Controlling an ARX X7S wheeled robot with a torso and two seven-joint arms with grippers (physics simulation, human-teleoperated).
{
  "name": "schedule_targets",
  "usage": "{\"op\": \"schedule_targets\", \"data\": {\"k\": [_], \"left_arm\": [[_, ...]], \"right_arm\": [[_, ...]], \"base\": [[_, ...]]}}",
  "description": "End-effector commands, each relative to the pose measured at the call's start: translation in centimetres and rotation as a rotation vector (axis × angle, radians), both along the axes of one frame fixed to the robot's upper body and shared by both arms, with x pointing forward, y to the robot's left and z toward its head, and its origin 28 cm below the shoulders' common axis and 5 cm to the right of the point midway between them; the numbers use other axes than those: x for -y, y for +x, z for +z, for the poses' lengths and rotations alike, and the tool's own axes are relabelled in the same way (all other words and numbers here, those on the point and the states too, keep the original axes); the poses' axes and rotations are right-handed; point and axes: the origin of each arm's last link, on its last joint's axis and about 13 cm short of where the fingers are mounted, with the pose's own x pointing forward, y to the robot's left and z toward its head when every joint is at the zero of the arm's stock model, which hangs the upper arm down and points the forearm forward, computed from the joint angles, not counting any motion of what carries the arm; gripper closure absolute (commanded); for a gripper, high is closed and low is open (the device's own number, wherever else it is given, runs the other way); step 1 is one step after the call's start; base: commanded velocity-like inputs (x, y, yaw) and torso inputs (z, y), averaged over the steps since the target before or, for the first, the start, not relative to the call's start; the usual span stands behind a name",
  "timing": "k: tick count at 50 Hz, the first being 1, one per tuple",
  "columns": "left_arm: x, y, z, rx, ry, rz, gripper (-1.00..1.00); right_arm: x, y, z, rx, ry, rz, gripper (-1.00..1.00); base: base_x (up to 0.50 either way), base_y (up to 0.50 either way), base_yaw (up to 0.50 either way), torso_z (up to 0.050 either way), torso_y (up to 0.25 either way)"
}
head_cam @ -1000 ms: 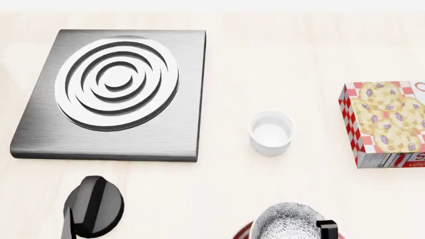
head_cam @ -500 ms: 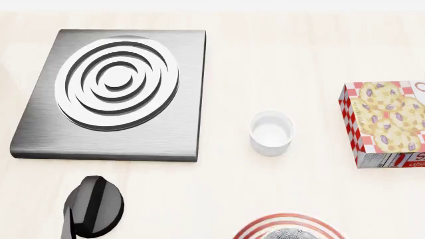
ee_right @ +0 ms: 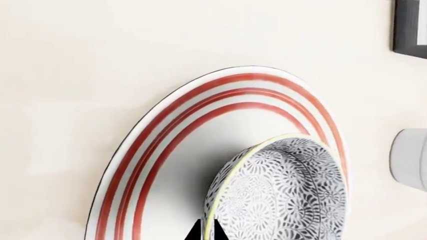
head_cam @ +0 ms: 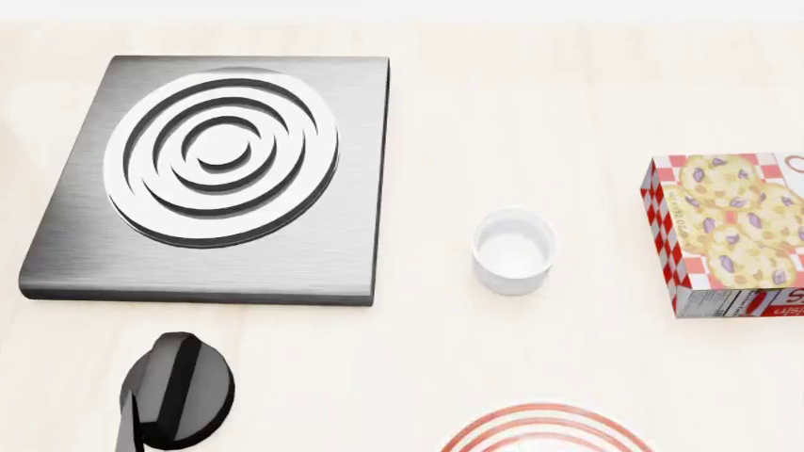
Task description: Pick the akita bowl on the ramekin and place it on the plate.
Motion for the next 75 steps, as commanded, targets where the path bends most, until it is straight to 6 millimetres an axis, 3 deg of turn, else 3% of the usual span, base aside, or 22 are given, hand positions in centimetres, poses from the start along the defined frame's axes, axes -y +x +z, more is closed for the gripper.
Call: {"op": "schedule_targets", "data": {"k": [1,8,9,31,44,58,64,68,75], "left_arm": [[0.0,0.0,0.1,0.001,-0.001,-0.002,-1.00],[0.0,0.0,0.1,0.002,0.001,-0.002,-1.00],[0.0,0.0,0.1,0.002,0.001,-0.002,-1.00],[0.0,0.0,0.0,0.000,0.002,-0.002,-1.00],[0.0,0.1,-0.1,-0.004,0.002,-0.003,-1.00],[0.0,0.0,0.0,-0.002,0.000,-0.003,-1.00],[0.0,0.0,0.0,-0.002,-0.003,-0.006,-1.00],[0.1,0.0,0.0,-0.003,-0.001,-0.009,-1.00],[0.0,0.0,0.0,-0.004,0.000,-0.007,-1.00]], "right_arm": [[0.0,0.1,-0.3,0.016,0.008,0.000,1.00],[0.0,0.1,-0.4,0.020,0.005,-0.008,1.00],[0.0,0.2,-0.4,0.021,0.004,-0.008,-1.00],[-0.2,0.0,0.1,0.036,0.005,0.001,-1.00],[-0.3,-1.8,2.8,0.122,0.009,0.019,-1.00],[-0.6,-2.6,3.8,0.183,0.049,0.049,-1.00],[-0.9,-2.2,4.5,0.327,0.174,0.100,-1.00],[-1.3,-1.4,5.4,0.505,0.378,0.106,-1.00],[-1.4,-0.4,5.3,0.641,0.590,0.040,-1.00]], "base": [[0.00,0.00,0.00,0.000,0.000],[0.00,0.00,0.00,0.000,0.000],[0.00,0.00,0.00,0.000,0.000],[0.00,0.00,0.00,0.000,0.000],[0.00,0.00,0.00,0.000,0.000],[0.00,0.00,0.00,0.000,0.000],[0.00,0.00,0.00,0.000,0.000],[0.00,0.00,0.00,0.000,0.000],[0.00,0.00,0.00,0.000,0.000]]}}
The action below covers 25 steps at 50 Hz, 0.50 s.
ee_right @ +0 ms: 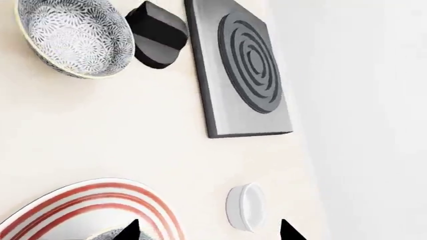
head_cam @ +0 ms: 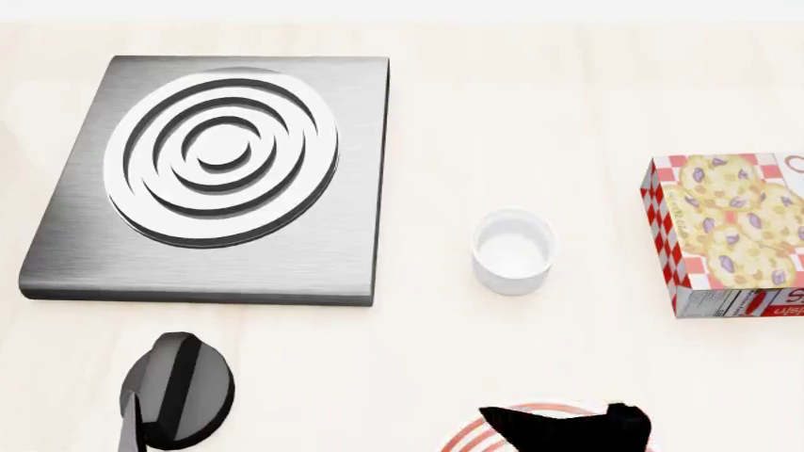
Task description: Pick the akita bowl on the ramekin and place it on the plate.
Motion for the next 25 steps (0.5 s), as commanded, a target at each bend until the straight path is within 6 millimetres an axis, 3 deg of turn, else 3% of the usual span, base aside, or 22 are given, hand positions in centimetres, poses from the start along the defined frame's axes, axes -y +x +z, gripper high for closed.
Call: {"op": "schedule_targets", "data": {"k": [1,17,25], "left_arm": [[0.0,0.1,0.0,-0.002,0.001,0.001,-1.00],[-0.2,0.2,0.1,-0.001,0.001,0.002,-1.00],[-0.2,0.1,0.1,-0.002,-0.004,-0.002,-1.00]], "right_arm": [[-0.1,1.3,0.3,0.221,0.329,-0.030,-1.00],[-0.1,2.3,-1.9,0.279,0.712,-0.158,-1.00],[0.1,2.6,-3.2,0.324,0.818,-0.219,-1.00]], "base": [[0.00,0.00,0.00,0.000,0.000],[0.00,0.00,0.00,0.000,0.000],[0.00,0.00,0.00,0.000,0.000]]}}
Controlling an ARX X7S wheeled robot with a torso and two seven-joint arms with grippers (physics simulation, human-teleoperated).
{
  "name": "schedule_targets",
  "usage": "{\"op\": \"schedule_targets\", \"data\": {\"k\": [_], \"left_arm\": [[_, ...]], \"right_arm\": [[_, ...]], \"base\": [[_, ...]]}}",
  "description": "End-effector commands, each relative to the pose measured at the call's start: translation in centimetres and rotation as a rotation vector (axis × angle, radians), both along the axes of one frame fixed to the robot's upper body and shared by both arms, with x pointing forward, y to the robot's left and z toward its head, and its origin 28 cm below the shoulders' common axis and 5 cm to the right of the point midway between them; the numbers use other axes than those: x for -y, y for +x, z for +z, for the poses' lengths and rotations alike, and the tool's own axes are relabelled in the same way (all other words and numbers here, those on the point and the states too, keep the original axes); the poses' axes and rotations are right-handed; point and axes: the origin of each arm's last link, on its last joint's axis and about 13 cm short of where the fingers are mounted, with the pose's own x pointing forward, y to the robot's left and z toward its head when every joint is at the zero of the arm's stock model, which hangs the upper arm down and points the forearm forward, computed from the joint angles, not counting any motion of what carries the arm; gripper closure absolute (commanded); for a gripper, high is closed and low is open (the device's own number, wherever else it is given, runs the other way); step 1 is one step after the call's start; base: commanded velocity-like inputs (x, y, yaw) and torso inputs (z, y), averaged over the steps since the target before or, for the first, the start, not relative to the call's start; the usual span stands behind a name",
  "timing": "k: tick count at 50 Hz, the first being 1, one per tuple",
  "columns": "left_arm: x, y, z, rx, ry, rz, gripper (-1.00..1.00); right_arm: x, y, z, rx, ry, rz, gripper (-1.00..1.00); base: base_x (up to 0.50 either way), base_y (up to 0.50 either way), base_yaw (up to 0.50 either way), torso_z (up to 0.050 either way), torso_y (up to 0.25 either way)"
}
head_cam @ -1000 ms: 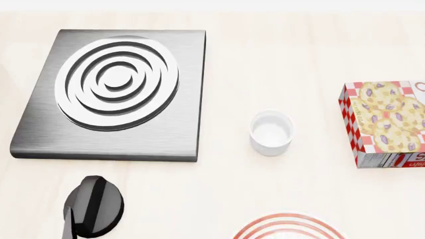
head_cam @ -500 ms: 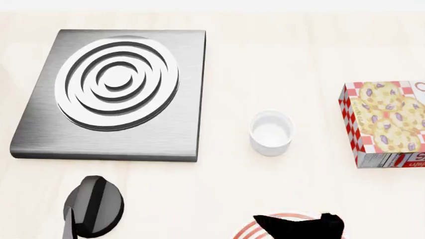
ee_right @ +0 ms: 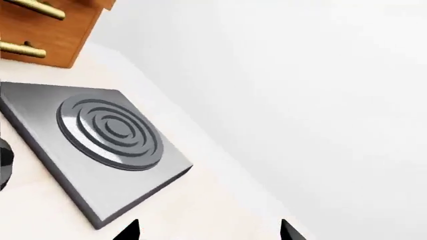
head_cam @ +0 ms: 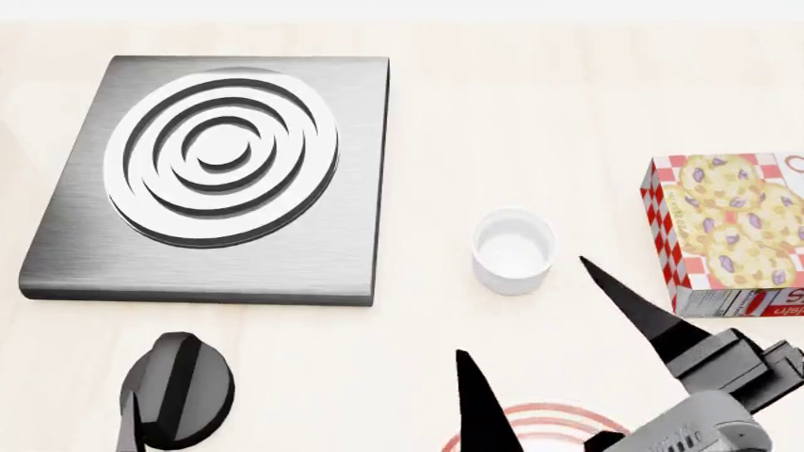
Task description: Pick the akita bowl on the ramekin and place it on the plate.
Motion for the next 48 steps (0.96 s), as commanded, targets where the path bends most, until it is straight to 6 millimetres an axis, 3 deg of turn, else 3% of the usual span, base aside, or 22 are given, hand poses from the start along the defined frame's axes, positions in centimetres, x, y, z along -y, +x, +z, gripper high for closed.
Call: {"op": "schedule_targets", "data": {"k": [1,20,48], "left_arm": [[0.0,0.0,0.0,-0.003,-0.004,-0.003,-1.00],[0.0,-0.1,0.1,0.003,-0.012,-0.027,-1.00],[0.0,-0.3,0.4,0.032,-0.014,-0.049,-1.00]], "right_arm": [[0.2,0.5,-1.6,0.054,0.228,-0.087,-1.00],[0.8,1.0,-4.9,0.115,0.493,-0.203,-1.00],[1.4,-0.5,-4.1,0.322,0.785,-0.138,-1.00]], "base": [[0.00,0.00,0.00,0.000,0.000],[0.00,0.00,0.00,0.000,0.232],[0.00,0.00,0.00,0.000,0.250]]}}
